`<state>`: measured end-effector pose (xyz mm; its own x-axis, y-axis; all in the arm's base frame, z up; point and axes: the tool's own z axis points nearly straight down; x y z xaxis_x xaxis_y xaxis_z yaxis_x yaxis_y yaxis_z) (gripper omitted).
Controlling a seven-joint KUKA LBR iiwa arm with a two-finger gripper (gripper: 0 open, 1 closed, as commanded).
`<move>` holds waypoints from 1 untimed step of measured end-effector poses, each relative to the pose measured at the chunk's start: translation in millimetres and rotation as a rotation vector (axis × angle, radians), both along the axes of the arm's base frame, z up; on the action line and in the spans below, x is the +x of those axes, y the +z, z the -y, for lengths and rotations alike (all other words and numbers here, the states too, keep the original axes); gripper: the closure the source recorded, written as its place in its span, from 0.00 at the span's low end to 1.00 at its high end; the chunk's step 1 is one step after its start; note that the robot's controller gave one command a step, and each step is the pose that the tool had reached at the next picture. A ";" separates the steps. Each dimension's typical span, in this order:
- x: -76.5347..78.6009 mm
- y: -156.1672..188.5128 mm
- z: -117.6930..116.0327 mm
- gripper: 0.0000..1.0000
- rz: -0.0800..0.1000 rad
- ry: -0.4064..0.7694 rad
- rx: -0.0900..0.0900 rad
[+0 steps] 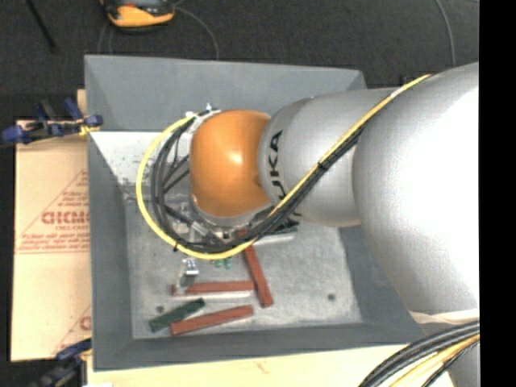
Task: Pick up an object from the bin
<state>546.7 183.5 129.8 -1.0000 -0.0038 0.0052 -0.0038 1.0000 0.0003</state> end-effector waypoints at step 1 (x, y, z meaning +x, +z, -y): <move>2.2 4.1 0.6 0.00 0.007 -0.004 0.001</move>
Offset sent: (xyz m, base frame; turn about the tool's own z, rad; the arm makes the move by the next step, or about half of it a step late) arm -0.0749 -0.0514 -0.0483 -0.0038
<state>548.9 182.9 133.9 -1.0000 0.0002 -0.0021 0.0002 1.0000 0.0017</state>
